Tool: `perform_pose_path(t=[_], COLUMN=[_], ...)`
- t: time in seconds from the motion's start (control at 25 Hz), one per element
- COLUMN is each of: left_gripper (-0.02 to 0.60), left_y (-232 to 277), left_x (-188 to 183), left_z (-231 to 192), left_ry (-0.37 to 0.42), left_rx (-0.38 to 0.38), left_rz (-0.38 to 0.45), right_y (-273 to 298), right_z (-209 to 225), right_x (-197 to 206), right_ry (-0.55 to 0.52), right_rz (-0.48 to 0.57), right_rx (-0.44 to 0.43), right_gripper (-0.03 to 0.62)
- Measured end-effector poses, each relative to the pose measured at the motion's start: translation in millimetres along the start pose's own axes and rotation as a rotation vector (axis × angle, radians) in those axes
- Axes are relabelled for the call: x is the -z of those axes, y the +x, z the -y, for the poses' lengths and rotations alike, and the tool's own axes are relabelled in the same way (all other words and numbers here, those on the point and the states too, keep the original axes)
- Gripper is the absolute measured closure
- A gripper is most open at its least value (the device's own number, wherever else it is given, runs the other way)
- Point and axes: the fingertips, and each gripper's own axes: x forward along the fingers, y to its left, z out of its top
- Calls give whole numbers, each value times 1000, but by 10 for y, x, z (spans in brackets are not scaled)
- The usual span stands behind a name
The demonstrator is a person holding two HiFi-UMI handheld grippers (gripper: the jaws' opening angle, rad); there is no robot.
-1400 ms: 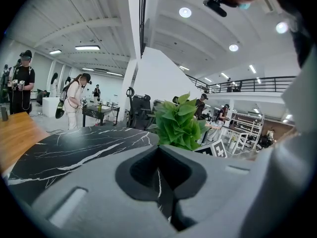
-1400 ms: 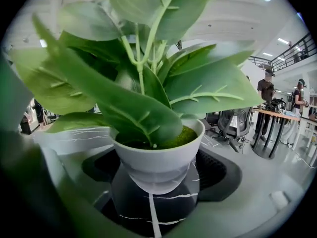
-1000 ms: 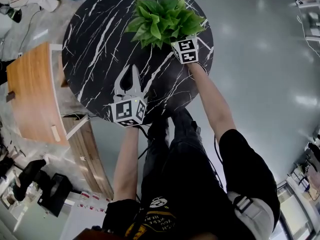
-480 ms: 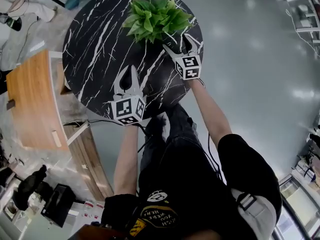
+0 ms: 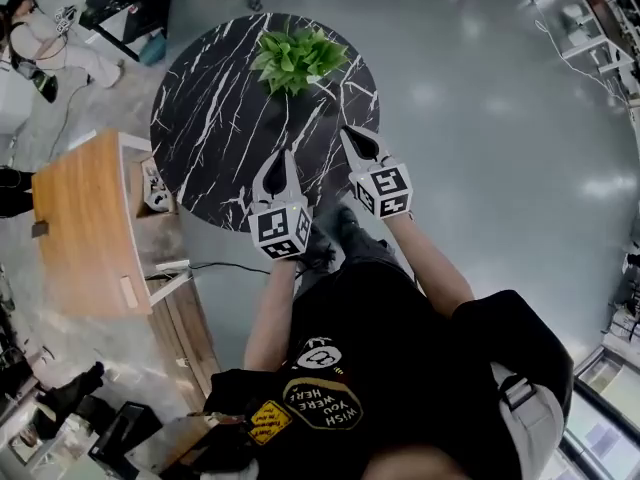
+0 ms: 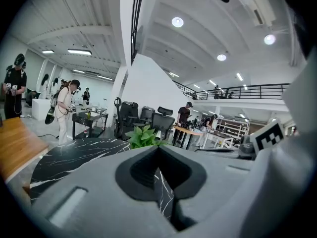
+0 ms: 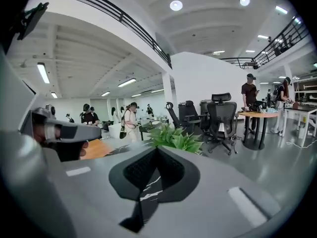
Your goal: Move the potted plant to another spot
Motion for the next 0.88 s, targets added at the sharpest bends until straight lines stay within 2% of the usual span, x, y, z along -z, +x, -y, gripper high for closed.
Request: perform_pose_path(t=[0.16,0.4,0.6,0.88], left_gripper=[577,577,578,578], left_y=[-152,-254,-310,-391], left_x=[-257,-497,-584,-563], left_z=[278,598,774,866], left_ry=[36,86,118,123], left_rx=[19,47,47,43], left_rz=[31,71,96,98], right_y=[-282,-574,-683,-802], right_z=[-217,-262,-259,-247], right_x=[-312,-640,-725,-740], right_ry=[-6,-7,-17,-21], right_rz=[40,111,123,122], right_rx=[-48,-61,-79,-90], right_gripper=[594,594,595,595])
